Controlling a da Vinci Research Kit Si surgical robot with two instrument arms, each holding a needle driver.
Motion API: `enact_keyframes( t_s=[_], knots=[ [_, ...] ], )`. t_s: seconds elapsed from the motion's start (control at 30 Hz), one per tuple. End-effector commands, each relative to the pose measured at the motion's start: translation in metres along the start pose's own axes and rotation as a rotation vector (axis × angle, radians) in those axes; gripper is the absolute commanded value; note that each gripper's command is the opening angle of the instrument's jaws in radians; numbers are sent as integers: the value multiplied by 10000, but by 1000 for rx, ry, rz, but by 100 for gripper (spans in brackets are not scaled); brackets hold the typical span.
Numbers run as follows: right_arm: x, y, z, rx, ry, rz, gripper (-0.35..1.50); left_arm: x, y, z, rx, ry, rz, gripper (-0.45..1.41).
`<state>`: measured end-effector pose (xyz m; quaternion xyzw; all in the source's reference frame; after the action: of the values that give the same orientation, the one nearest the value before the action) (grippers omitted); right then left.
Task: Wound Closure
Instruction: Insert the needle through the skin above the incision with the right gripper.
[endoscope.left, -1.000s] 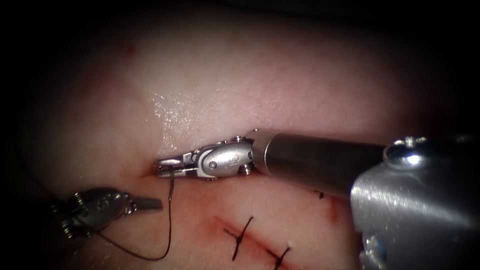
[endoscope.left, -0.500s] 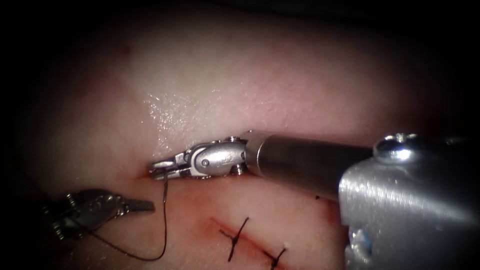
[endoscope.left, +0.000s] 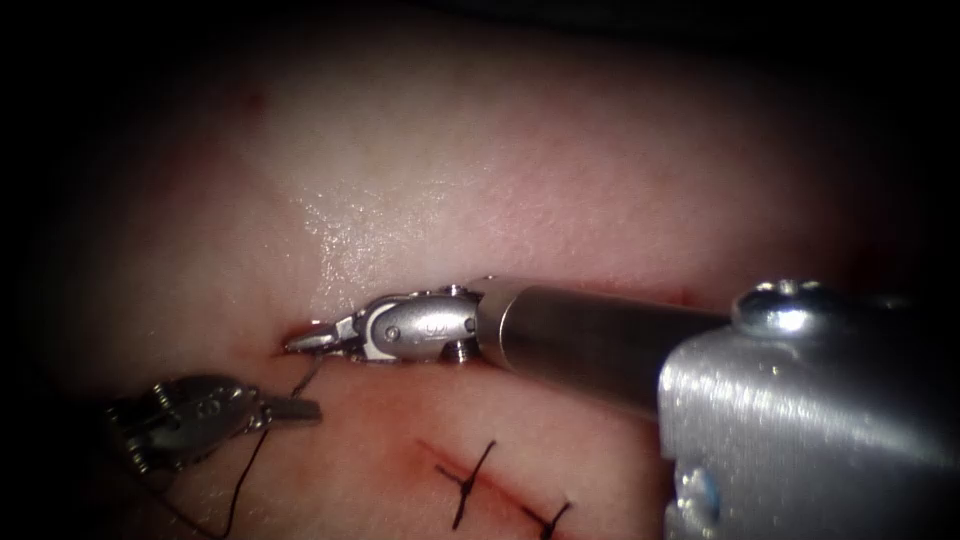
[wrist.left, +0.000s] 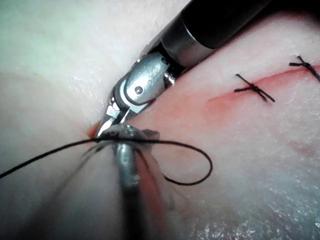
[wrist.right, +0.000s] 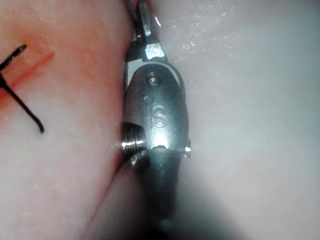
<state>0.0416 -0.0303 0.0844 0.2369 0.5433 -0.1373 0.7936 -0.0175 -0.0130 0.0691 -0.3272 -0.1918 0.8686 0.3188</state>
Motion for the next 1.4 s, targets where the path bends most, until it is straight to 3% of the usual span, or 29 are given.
enact_keyframes(
  t_s=[0.03,0.1,0.17,0.27,0.4,0.73,0.8,0.87,1.03,1.23,1.4],
  knots=[
    [10,5,-5,-57,23,25,71,2,0,7,-1,-11,4,-45],
    [22,8,-21,-132,43,59,91,5,7,0,1,-17,-3,-45],
    [25,10,-26,-145,44,76,98,7,10,-3,1,-19,-7,-45],
    [36,16,-42,-189,42,81,131,13,15,-11,-20,-11,-11,-45],
    [49,25,-67,-233,43,57,141,16,21,-11,-17,-6,-13,-45],
    [90,46,-137,-349,117,-34,121,36,35,-25,-32,43,29,-45],
    [105,52,-158,-447,131,-63,119,48,33,-35,-28,110,35,-40],
    [109,55,-164,-479,134,-81,119,51,32,-38,-19,132,40,-40],
    [132,63,-192,-653,157,-135,133,68,21,-57,42,241,54,-30],
    [149,60,-198,-739,129,-123,135,74,9,-75,88,326,66,-28],
    [157,51,-176,-745,126,-113,133,70,3,-79,92,343,70,-25]
  ],
)
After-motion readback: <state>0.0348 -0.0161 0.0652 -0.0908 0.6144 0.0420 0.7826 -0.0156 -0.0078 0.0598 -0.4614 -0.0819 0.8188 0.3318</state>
